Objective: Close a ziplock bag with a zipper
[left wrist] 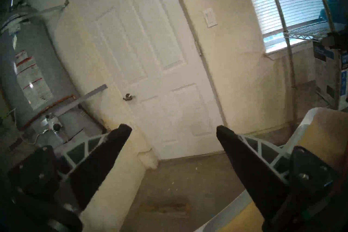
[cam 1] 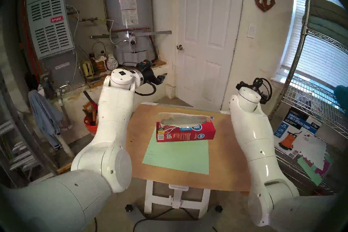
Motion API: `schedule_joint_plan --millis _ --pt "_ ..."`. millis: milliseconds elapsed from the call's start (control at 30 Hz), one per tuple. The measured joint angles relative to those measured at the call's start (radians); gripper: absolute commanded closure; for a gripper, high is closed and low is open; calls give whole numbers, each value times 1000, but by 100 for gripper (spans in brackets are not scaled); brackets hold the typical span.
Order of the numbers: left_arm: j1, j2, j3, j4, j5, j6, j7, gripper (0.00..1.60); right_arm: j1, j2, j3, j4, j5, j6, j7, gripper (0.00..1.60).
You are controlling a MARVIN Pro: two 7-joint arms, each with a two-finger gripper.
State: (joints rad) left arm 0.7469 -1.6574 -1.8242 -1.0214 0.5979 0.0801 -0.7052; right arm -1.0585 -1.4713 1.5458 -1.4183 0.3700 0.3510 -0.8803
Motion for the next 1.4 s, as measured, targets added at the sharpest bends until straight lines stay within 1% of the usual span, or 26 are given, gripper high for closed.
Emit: schedule_joint_plan --millis 33,67,167,300,400,567,700,767,967,1067,1400 --pt "0 -6 -4 -4 3 8 14 0 3 -3 2 4 -4 -4 -12 0" --pt "0 -25 -15 -21 17 36 58 0 14 -14 8 19 -17 -18 -55 0" --pt "6 -43 -17 -53 40 74 110 0 30 -24 15 50 -35 -39 -106 0" --pt "31 -59 1 -109 85 134 142 0 50 -30 20 95 -61 -74 -162 0" --pt "57 -67 14 -148 112 180 143 0 60 -30 20 117 -78 -98 -185 0" --pt "104 -76 29 -214 136 248 104 0 63 -26 17 125 -101 -125 -207 0" --pt "136 -78 42 -268 152 288 63 0 58 -18 17 109 -113 -139 -216 0" --pt "157 -78 48 -309 163 308 37 0 46 -12 17 81 -117 -142 -217 0" --pt "199 -67 57 -388 185 338 -14 0 11 -1 16 17 -119 -139 -205 0" --pt "217 -64 59 -415 193 345 -25 0 -4 6 15 -5 -118 -132 -191 0" --pt "241 -73 42 -435 178 325 -20 0 -28 18 15 -33 -117 -108 -164 0"
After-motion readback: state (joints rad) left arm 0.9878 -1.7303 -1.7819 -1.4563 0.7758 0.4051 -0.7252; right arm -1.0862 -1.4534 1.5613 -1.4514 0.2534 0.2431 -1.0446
